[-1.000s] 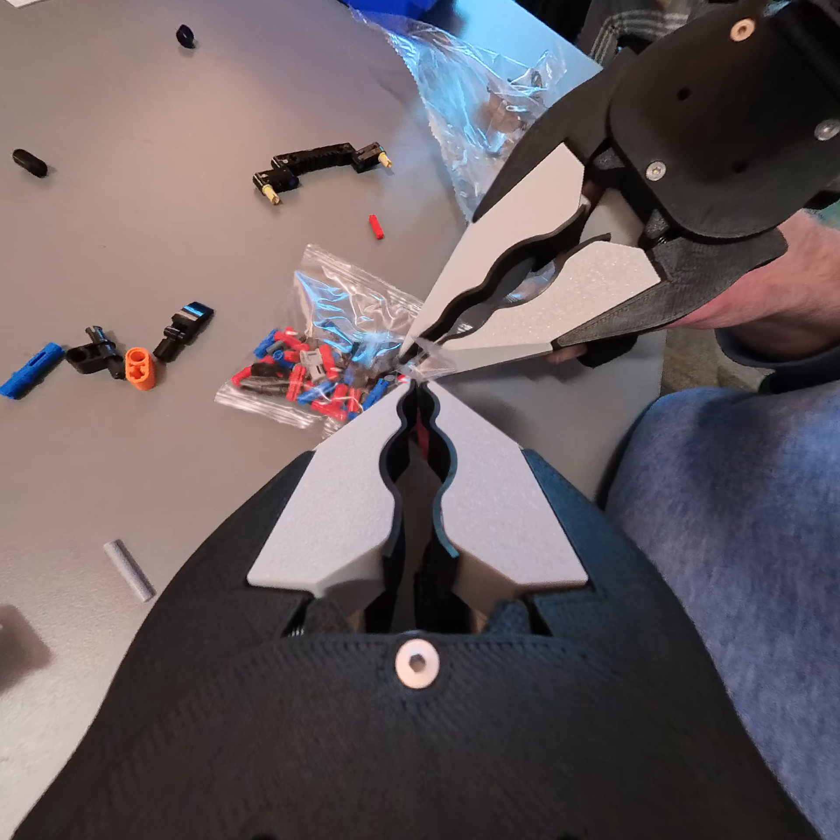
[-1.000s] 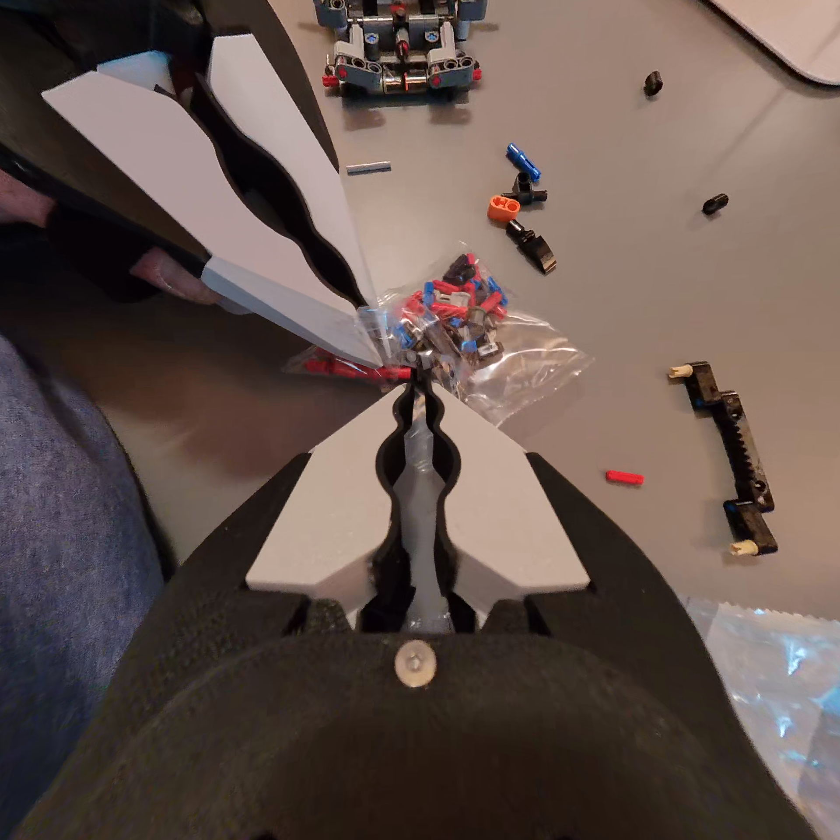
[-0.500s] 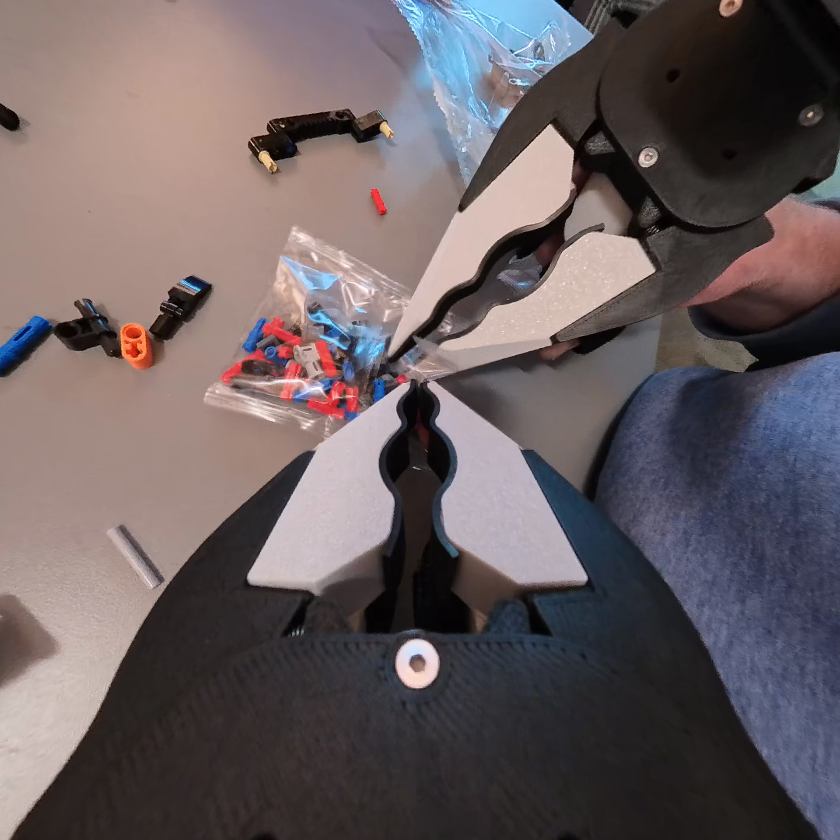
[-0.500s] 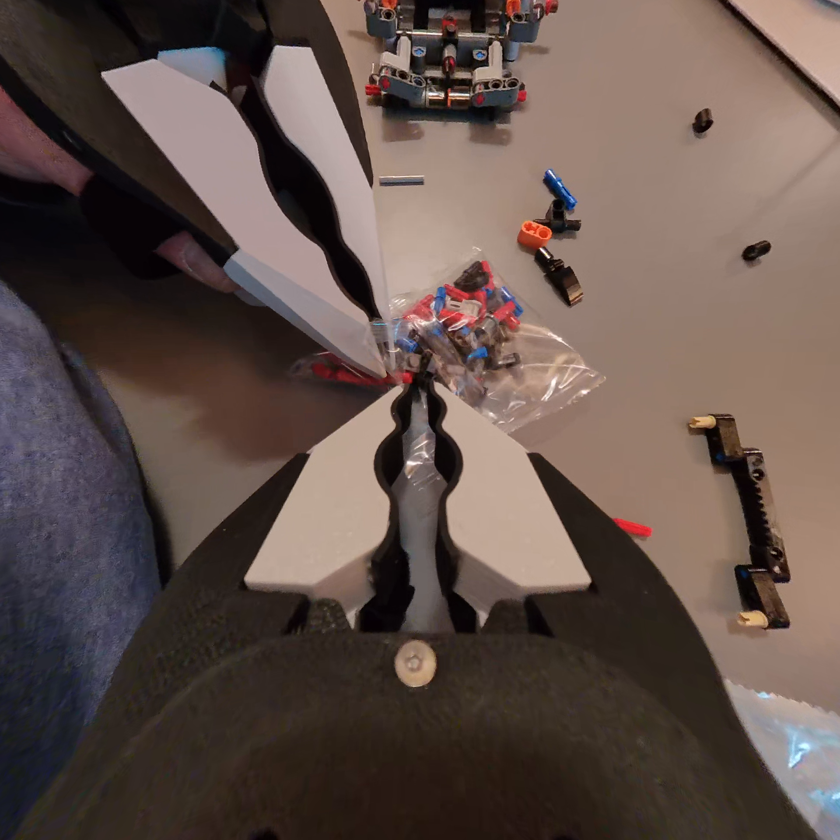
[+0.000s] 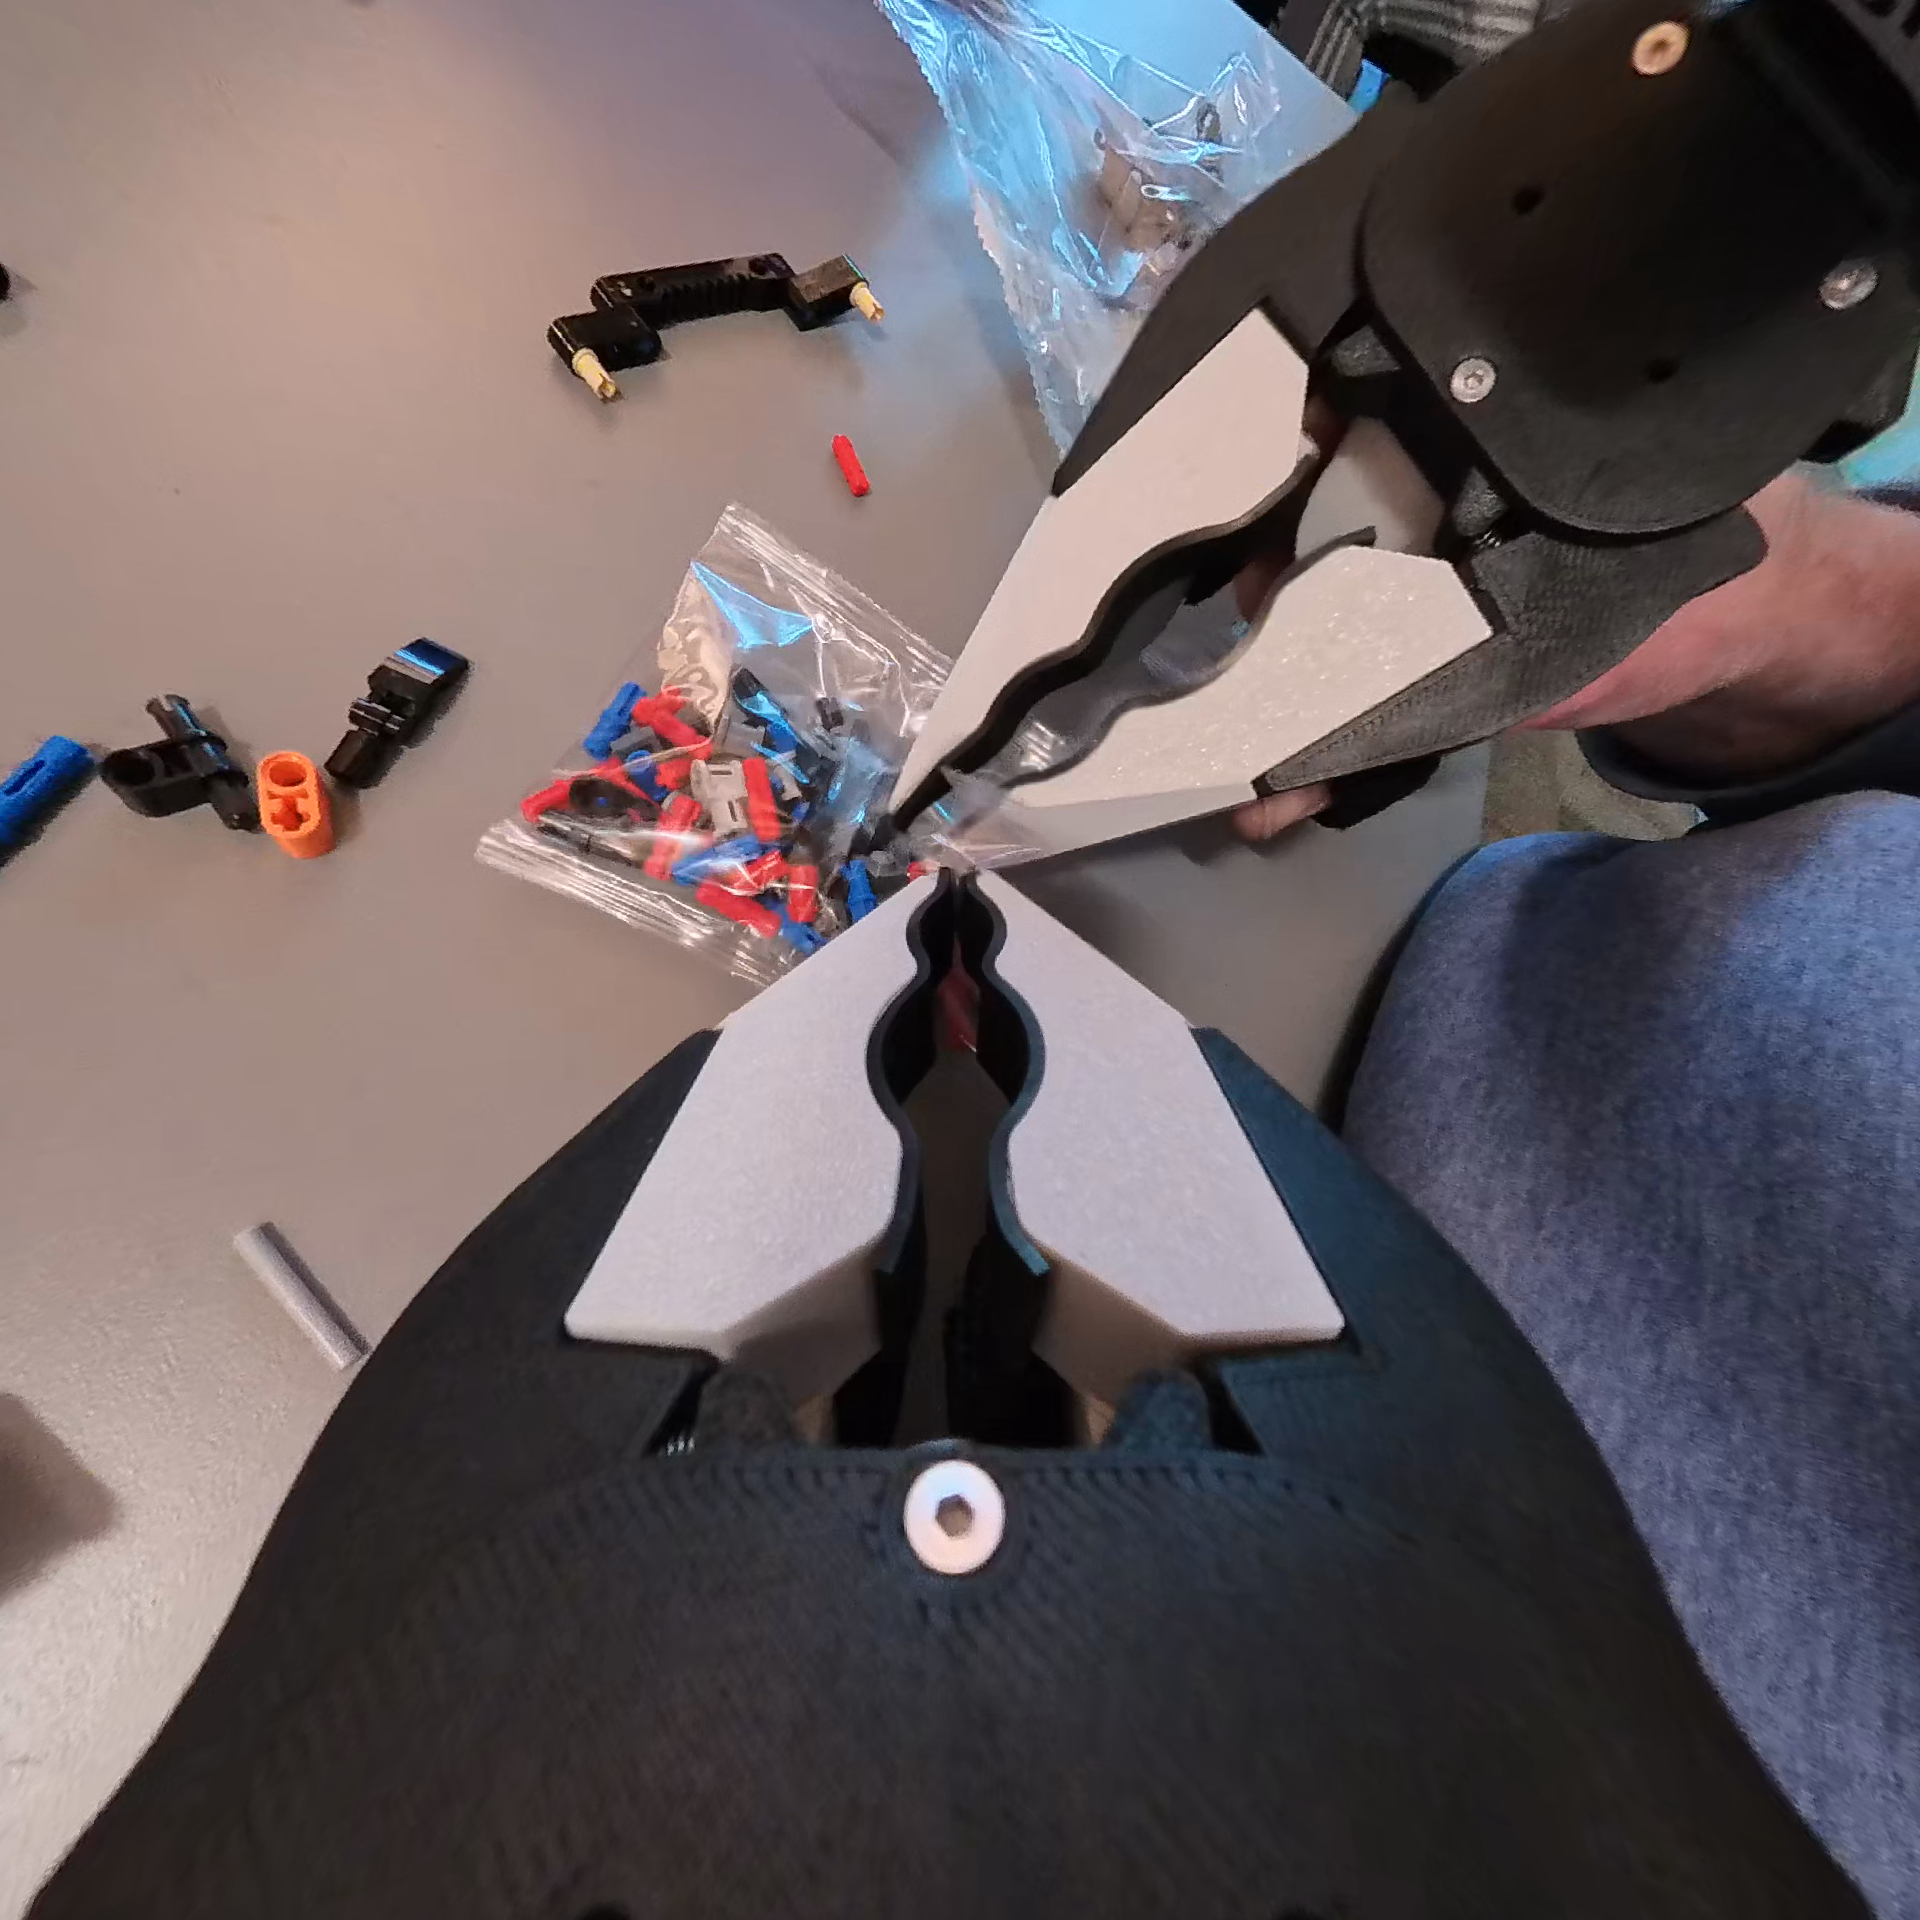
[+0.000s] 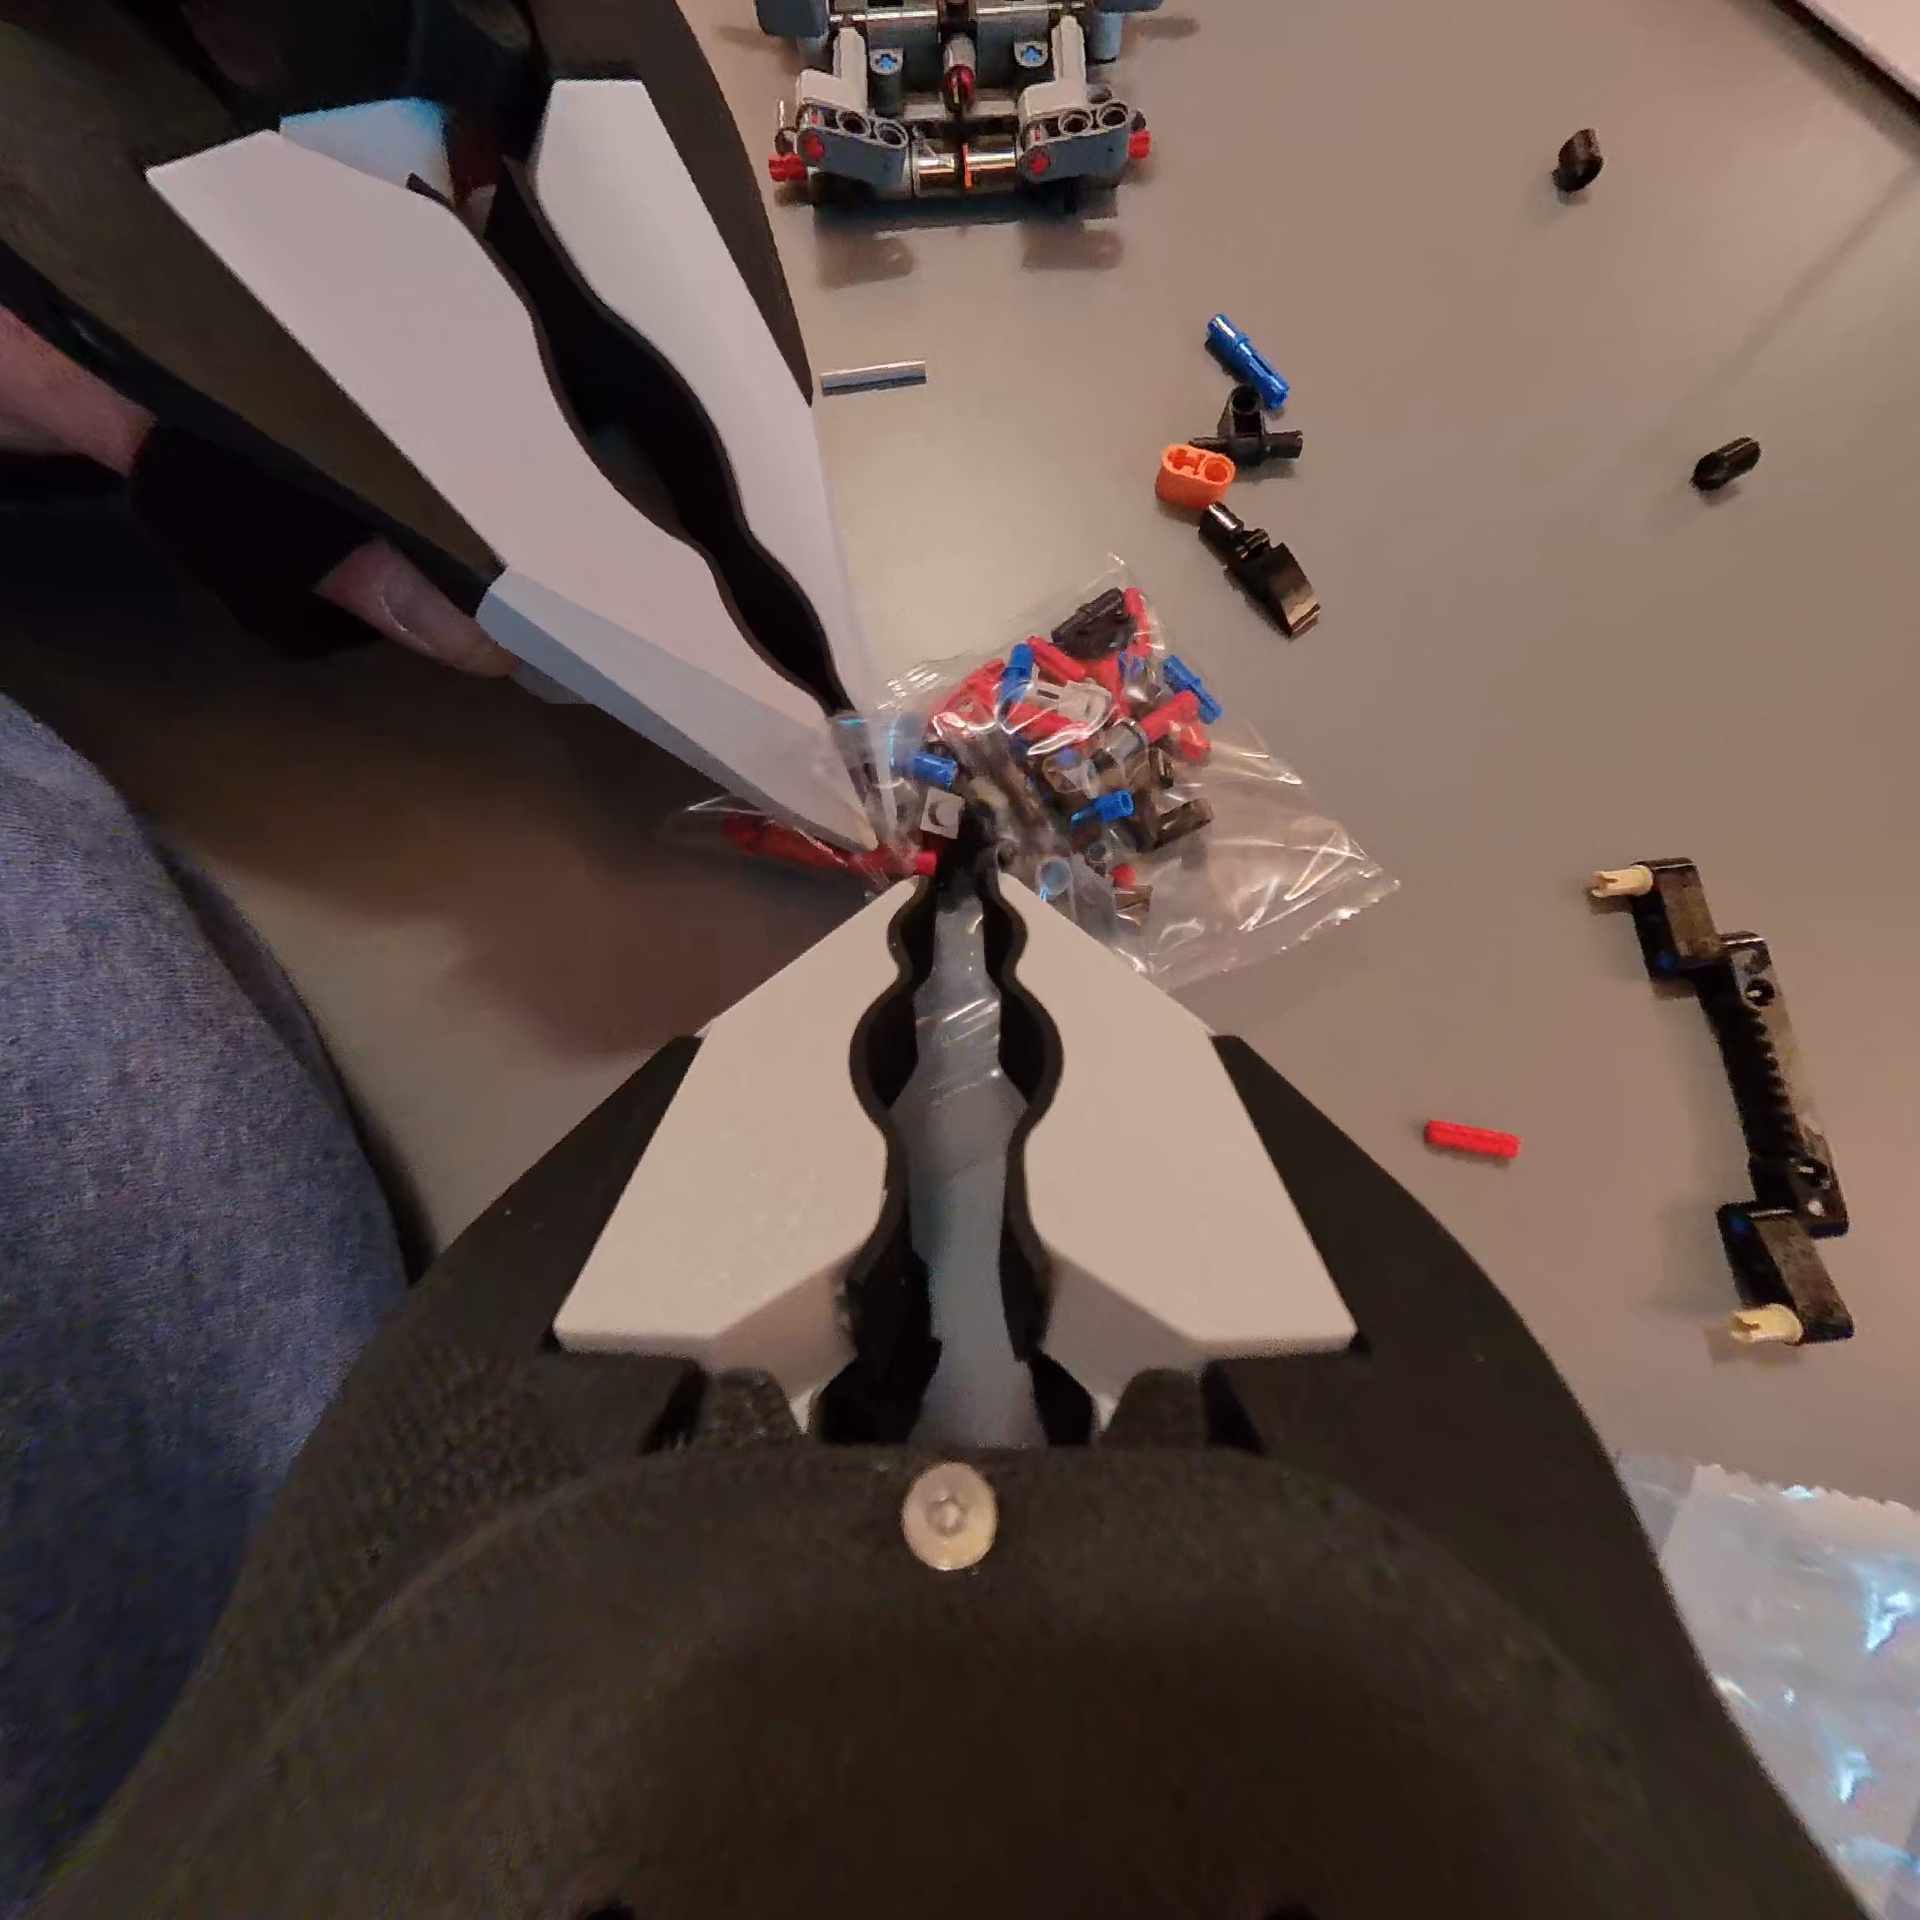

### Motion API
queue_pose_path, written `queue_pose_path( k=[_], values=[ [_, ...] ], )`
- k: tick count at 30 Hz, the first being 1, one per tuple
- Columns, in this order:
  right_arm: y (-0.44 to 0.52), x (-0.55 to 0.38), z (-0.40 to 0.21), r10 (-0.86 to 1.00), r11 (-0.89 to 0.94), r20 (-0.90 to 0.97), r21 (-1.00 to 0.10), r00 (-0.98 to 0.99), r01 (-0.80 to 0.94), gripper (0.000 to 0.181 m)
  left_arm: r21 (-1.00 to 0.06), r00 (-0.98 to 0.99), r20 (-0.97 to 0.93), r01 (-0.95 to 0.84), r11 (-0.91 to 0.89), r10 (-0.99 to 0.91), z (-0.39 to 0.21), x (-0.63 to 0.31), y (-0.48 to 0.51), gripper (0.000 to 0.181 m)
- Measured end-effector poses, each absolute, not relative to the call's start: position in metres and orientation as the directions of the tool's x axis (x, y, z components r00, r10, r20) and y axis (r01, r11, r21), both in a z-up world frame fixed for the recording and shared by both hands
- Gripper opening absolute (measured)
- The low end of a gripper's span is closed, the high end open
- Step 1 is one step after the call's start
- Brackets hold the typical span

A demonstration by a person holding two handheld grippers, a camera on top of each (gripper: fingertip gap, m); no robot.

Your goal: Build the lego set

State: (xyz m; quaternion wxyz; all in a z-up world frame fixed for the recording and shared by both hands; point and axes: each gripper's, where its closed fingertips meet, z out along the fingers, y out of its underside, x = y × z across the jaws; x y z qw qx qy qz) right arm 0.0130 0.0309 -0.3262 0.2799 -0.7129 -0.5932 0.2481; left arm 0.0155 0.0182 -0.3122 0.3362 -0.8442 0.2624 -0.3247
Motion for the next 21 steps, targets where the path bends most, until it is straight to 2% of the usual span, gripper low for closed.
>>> queue_pose_path(
  k=[5, 10, 21],
  values=[
    [0.033, 0.018, -0.331, 0.982, -0.110, 0.041, -0.669, 0.185, 0.735, 0.010, -0.740, 0.652, 0.372, -0.221, -0.635, -0.660, -0.312, 0.015, 0.018, 0.000],
    [0.029, 0.014, -0.325, 0.986, -0.134, -0.021, -0.704, 0.168, 0.697, 0.007, -0.739, 0.653, 0.382, -0.208, -0.640, -0.654, -0.311, 0.013, 0.018, 0.000],
    [0.030, 0.004, -0.326, 0.981, -0.181, -0.082, -0.719, 0.178, 0.671, 0.014, -0.732, 0.635, 0.414, -0.193, -0.653, -0.652, -0.311, 0.011, 0.018, 0.000]
  ],
)
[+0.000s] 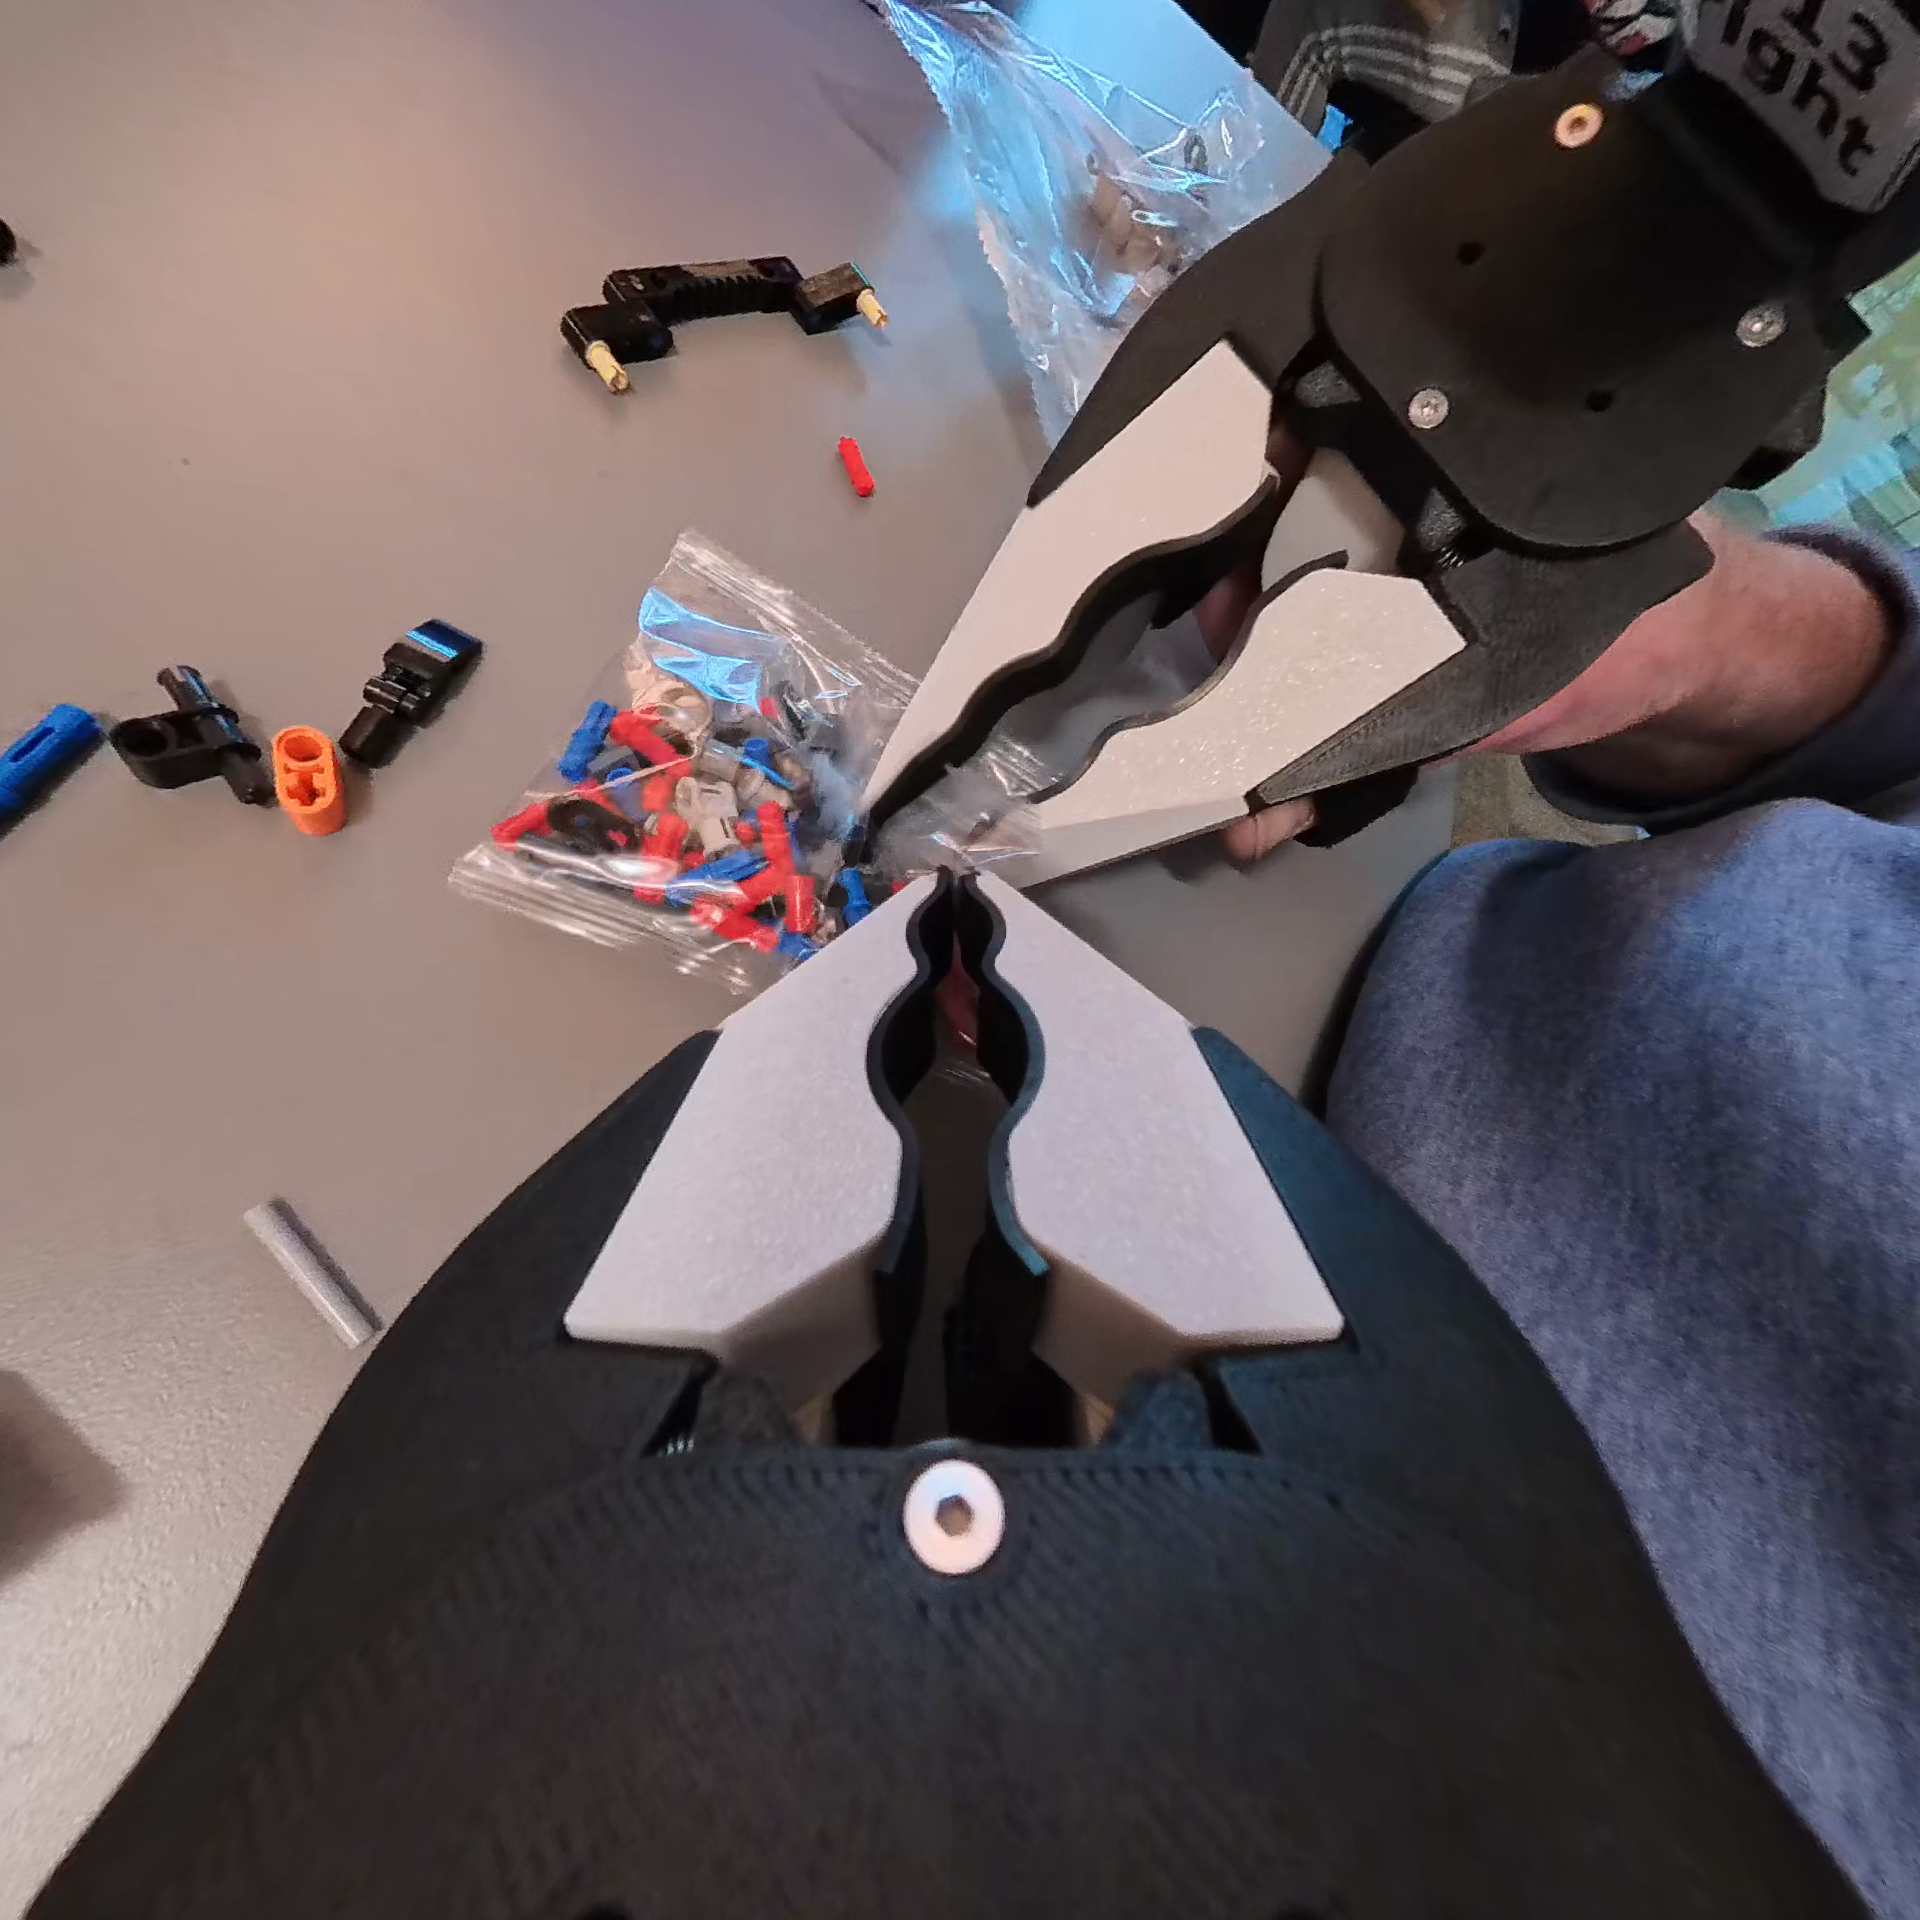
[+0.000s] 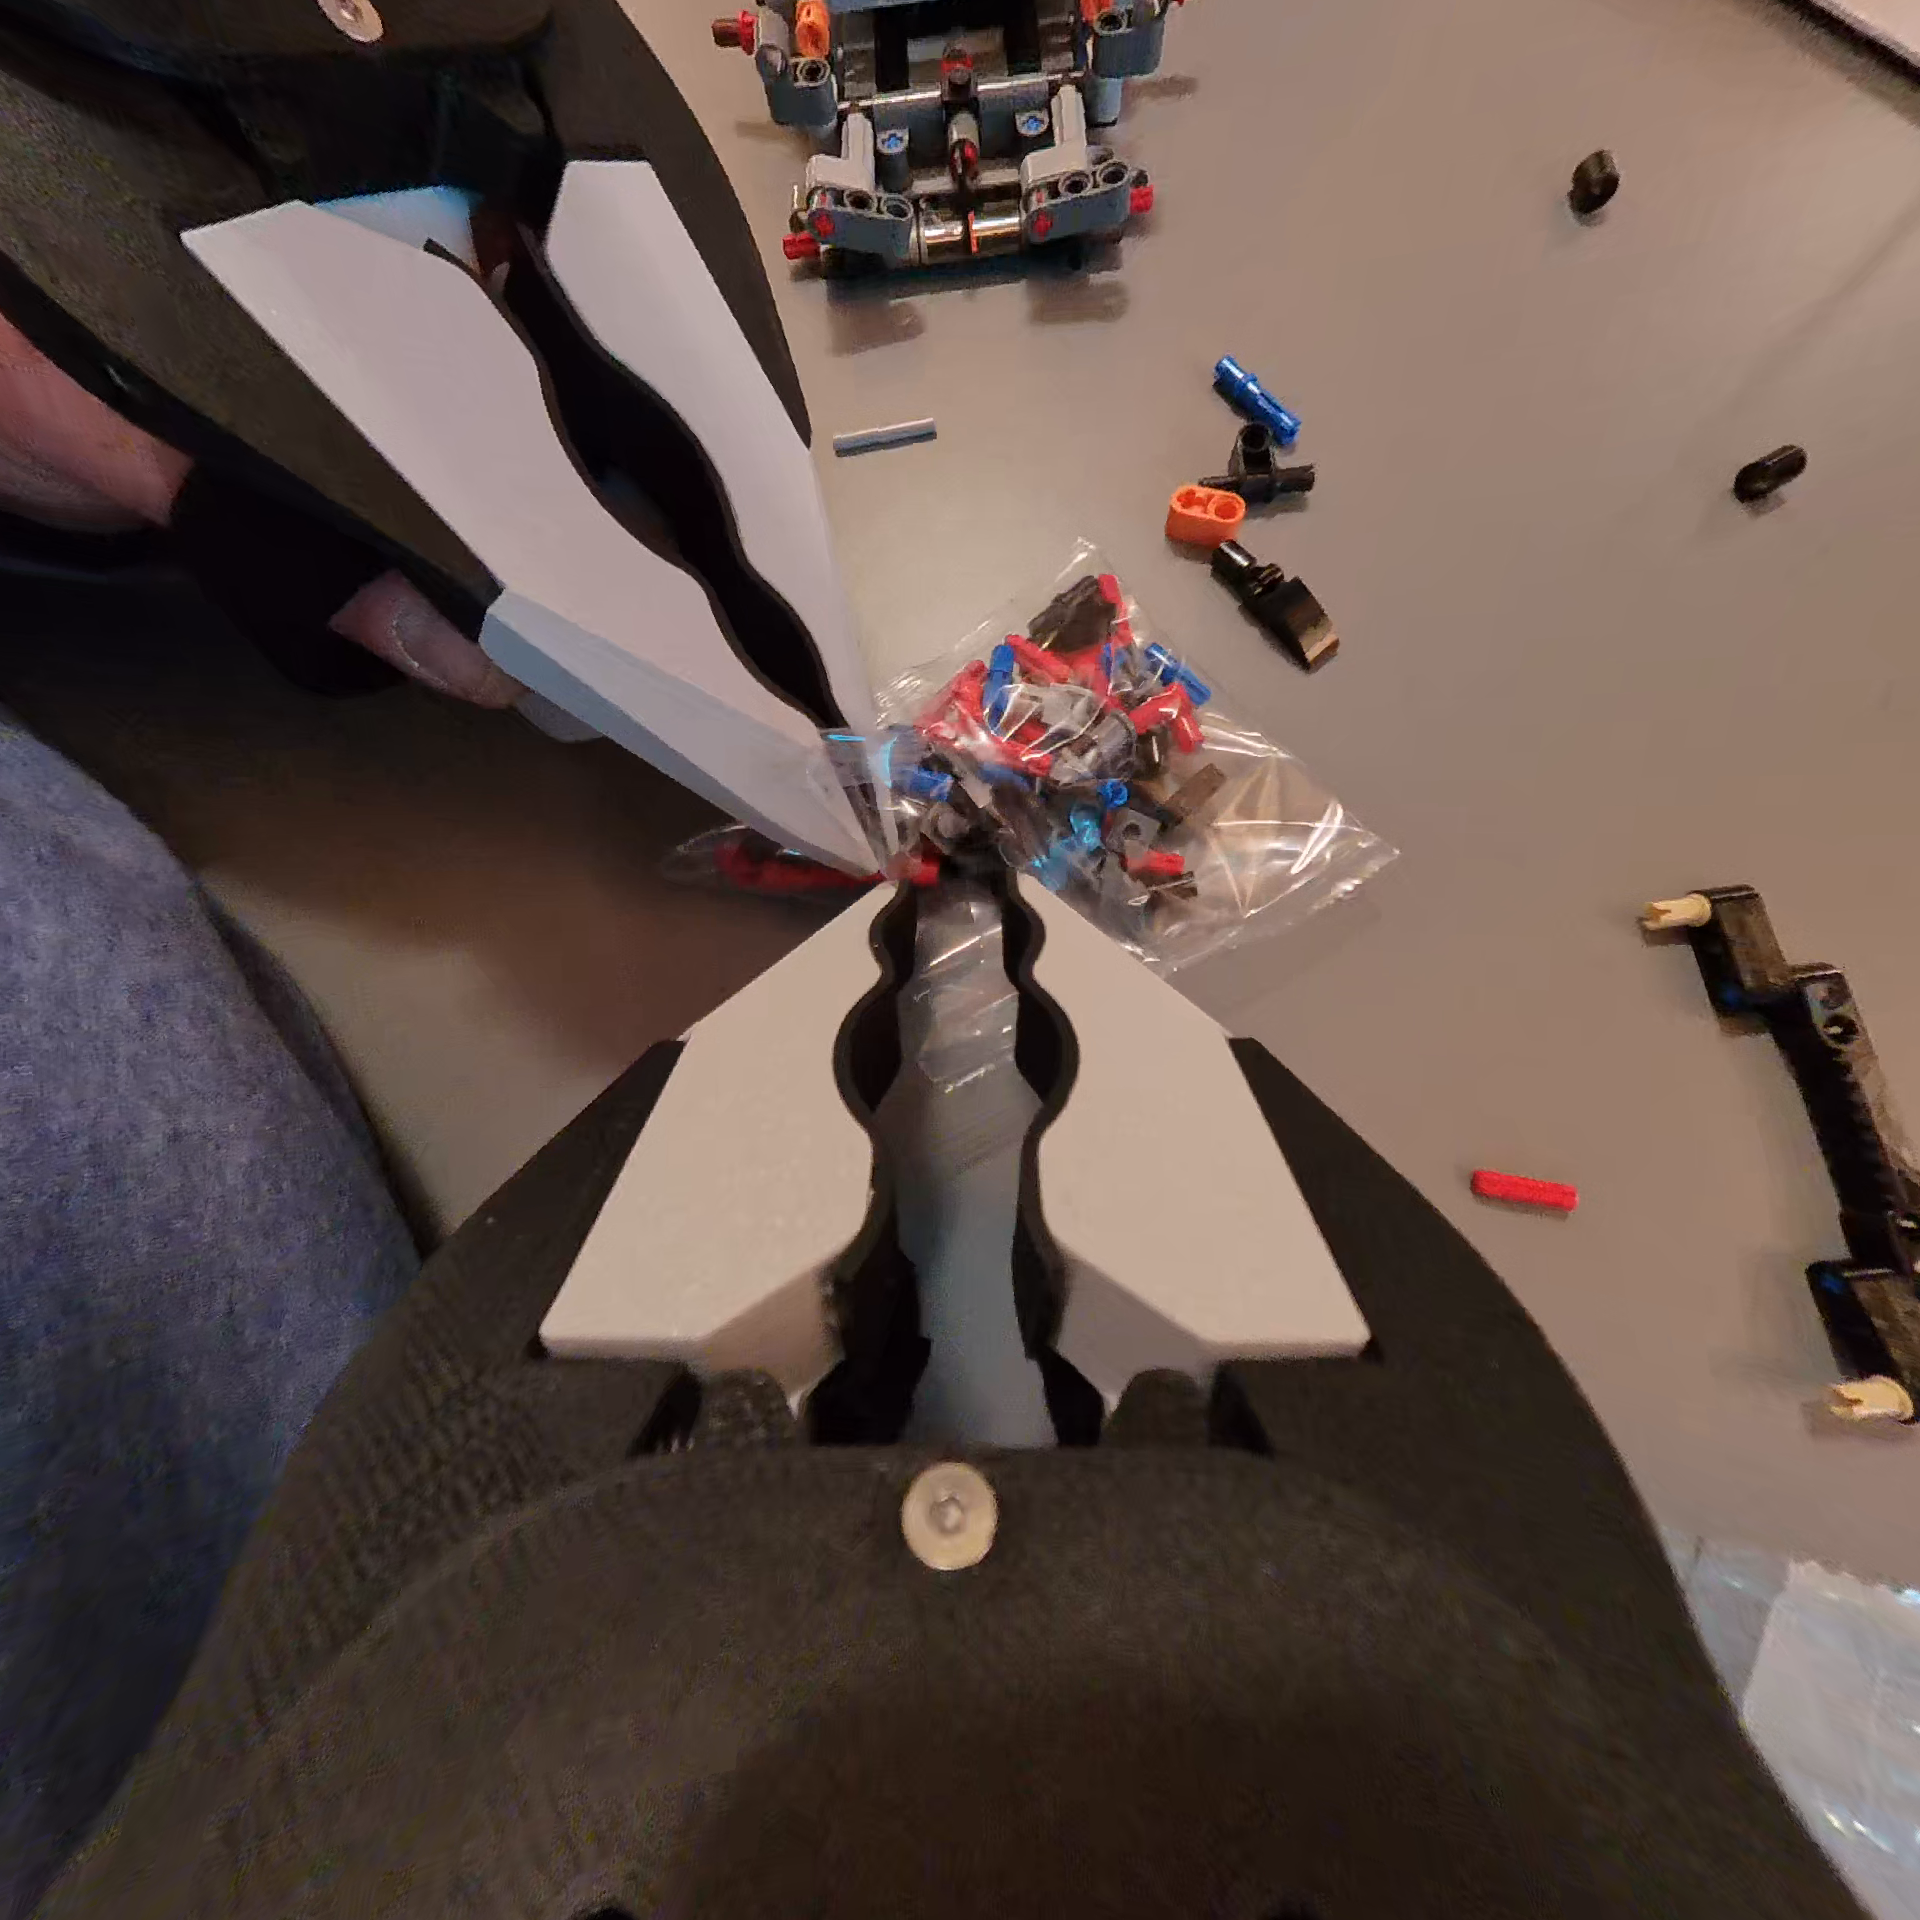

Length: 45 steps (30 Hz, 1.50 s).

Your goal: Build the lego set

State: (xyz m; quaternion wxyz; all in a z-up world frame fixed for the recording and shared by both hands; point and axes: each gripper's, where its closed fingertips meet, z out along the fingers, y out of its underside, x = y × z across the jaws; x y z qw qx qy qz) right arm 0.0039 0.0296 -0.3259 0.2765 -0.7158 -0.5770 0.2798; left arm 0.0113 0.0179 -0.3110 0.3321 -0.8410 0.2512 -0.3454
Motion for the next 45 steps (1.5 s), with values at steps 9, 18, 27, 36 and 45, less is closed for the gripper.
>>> queue_pose_path(
  k=[9, 18, 27, 36, 45],
  values=[
    [0.038, 0.008, -0.318, 0.972, -0.186, -0.043, -0.751, 0.233, 0.634, 0.018, -0.736, 0.628, 0.446, -0.148, -0.660, -0.638, -0.307, 0.010, 0.021, 0.000],
    [0.025, 0.008, -0.310, 0.993, -0.089, -0.018, -0.767, 0.117, 0.636, 0.000, -0.736, 0.615, 0.488, -0.090, -0.671, -0.619, -0.302, 0.007, 0.023, 0.000],
    [0.009, 0.006, -0.309, 0.994, -0.112, -0.076, -0.767, 0.083, 0.631, 0.007, -0.742, 0.580, 0.532, -0.031, -0.669, -0.617, -0.294, 0.006, 0.024, 0.000],
    [0.014, 0.009, -0.307, 0.955, -0.296, -0.233, -0.768, 0.184, 0.568, 0.013, -0.755, 0.589, 0.514, -0.033, -0.654, -0.623, -0.292, 0.007, 0.023, 0.000],
    [0.029, 0.015, -0.318, 0.950, -0.280, -0.125, -0.744, 0.286, 0.607, 0.014, -0.760, 0.588, 0.489, -0.075, -0.646, -0.644, -0.295, 0.016, 0.021, 0.000]
  ],
)
